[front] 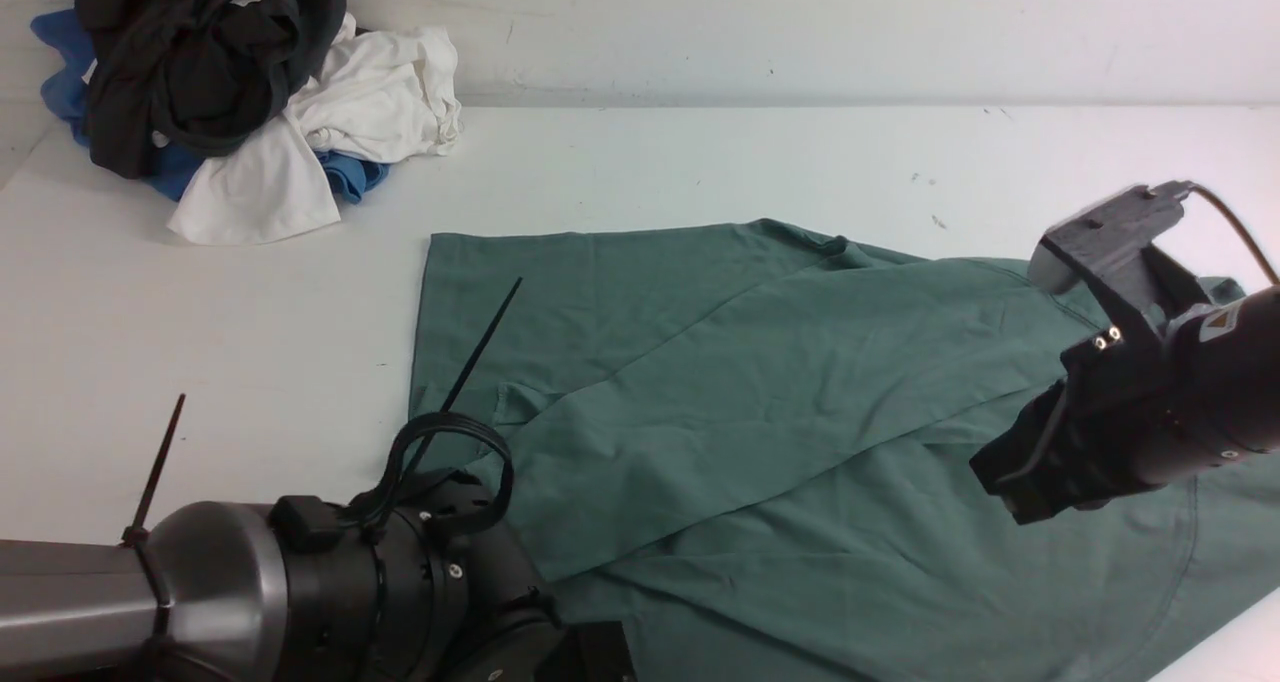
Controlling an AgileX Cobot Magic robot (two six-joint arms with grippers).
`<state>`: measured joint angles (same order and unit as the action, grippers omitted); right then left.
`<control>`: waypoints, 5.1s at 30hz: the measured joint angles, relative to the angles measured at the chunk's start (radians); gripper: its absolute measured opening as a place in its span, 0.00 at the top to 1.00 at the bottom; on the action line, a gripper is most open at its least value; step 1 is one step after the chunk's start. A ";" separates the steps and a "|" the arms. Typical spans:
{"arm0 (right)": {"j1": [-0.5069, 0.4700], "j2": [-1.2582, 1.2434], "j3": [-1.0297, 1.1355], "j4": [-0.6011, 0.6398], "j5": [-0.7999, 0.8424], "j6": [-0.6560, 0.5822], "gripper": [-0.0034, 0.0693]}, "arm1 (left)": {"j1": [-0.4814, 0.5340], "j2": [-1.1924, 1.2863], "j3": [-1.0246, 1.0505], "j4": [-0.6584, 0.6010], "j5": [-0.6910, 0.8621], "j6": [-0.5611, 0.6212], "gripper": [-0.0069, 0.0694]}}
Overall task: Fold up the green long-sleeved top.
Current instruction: Use both arms simultaneously to clamp the lower edge of the clothing fabric, then use both arms to drag the lower edge of the fabric forward and fold it over the upper edge
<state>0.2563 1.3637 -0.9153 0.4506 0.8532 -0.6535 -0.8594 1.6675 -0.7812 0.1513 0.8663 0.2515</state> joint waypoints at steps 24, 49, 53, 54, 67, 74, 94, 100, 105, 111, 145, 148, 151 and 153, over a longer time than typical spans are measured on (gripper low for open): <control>0.119 0.026 0.422 -0.593 -0.260 -0.042 0.26 | 0.457 -0.316 0.035 0.136 -0.018 -0.127 0.89; -0.021 0.077 0.046 -0.993 -0.415 0.379 0.93 | 0.666 -0.154 -0.488 -0.052 -0.040 -0.203 0.89; -0.081 0.225 -0.059 -0.986 -0.502 0.391 0.93 | 0.688 0.062 -0.704 -0.055 -0.079 -0.209 0.89; -0.093 0.282 -0.101 -0.971 -0.512 0.404 0.92 | 0.689 0.153 -0.785 -0.055 -0.087 -0.209 0.89; -0.101 0.498 -0.335 -0.938 -0.435 0.540 0.51 | 0.696 0.711 -1.417 -0.013 0.133 -0.217 0.42; -0.029 0.440 -0.412 -0.774 -0.315 0.576 0.66 | 0.697 0.669 -1.507 -0.043 0.326 -0.195 0.38; 0.151 0.797 -0.631 -0.128 -0.242 -0.051 0.97 | 0.616 0.678 -1.251 -0.515 0.362 0.149 0.92; 0.139 0.824 -0.704 -0.198 -0.265 0.025 0.97 | 0.614 0.700 -1.250 -0.496 0.360 0.146 0.92; 0.134 0.844 -0.716 -0.260 -0.218 0.035 0.97 | 0.614 0.718 -1.252 -0.500 0.360 0.140 0.92; 0.139 0.843 -0.719 -0.265 -0.206 0.031 0.97 | 0.614 0.719 -1.252 -0.501 0.360 0.139 0.92; 0.089 0.900 -0.791 -0.006 -0.208 -0.015 0.97 | 0.615 0.725 -1.263 -0.507 0.366 0.131 0.92; 0.089 0.926 -0.839 0.020 -0.226 -0.019 0.97 | 0.615 0.725 -1.263 -0.507 0.366 0.131 0.92; 0.089 0.951 -0.881 0.027 -0.233 -0.019 0.97 | 0.615 0.725 -1.263 -0.507 0.366 0.131 0.92; 0.089 1.002 -0.940 0.030 -0.233 -0.019 0.97 | 0.615 0.725 -1.263 -0.507 0.366 0.131 0.92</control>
<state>0.3456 2.3661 -1.8555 0.4811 0.6202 -0.6727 -0.2444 2.3926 -2.0437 -0.3555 1.2321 0.3826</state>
